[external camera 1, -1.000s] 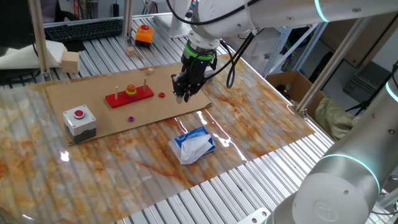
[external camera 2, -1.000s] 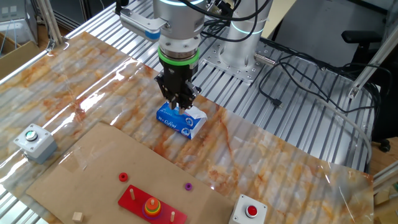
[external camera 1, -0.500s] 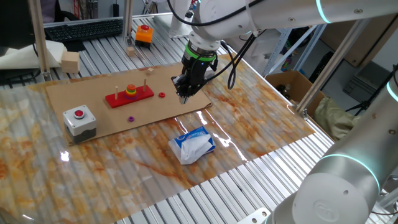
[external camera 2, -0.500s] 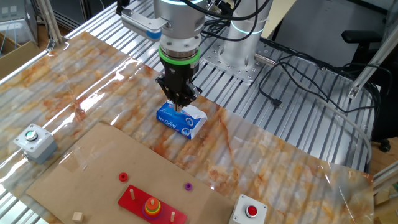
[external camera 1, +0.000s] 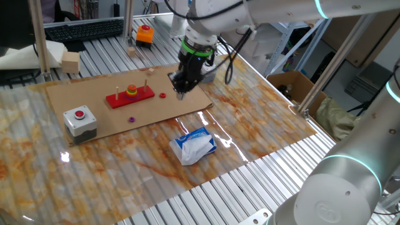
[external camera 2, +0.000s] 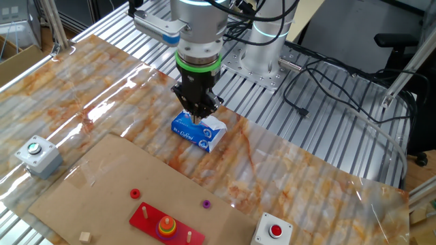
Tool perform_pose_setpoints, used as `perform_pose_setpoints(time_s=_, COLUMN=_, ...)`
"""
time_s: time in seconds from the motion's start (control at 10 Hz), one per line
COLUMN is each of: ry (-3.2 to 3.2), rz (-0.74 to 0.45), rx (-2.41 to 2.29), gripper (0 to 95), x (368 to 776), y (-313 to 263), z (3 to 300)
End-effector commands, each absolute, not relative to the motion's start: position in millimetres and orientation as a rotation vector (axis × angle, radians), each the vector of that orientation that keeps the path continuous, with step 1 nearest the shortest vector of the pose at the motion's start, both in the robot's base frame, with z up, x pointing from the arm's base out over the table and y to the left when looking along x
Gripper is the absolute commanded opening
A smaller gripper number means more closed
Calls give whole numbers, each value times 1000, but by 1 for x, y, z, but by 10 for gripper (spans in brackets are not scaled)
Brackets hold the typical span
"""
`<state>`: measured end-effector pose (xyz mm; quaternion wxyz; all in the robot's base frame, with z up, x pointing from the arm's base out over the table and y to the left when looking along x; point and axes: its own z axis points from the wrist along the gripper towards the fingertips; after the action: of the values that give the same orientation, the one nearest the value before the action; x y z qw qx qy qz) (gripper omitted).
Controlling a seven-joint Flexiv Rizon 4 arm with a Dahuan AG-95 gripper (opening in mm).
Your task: Take out one Hanoi block and throw it aside
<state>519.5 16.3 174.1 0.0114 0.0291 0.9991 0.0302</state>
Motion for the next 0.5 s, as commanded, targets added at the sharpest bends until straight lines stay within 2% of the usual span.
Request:
perform_pose_setpoints(time_s=0.1, ry=3115, rz=88, rx=92, gripper=0, x=530, y=16, z=172)
perform_pose_setpoints(time_s=0.5, ry=3107, rz=84, rx=141, gripper=0, x=557, y=21, z=169)
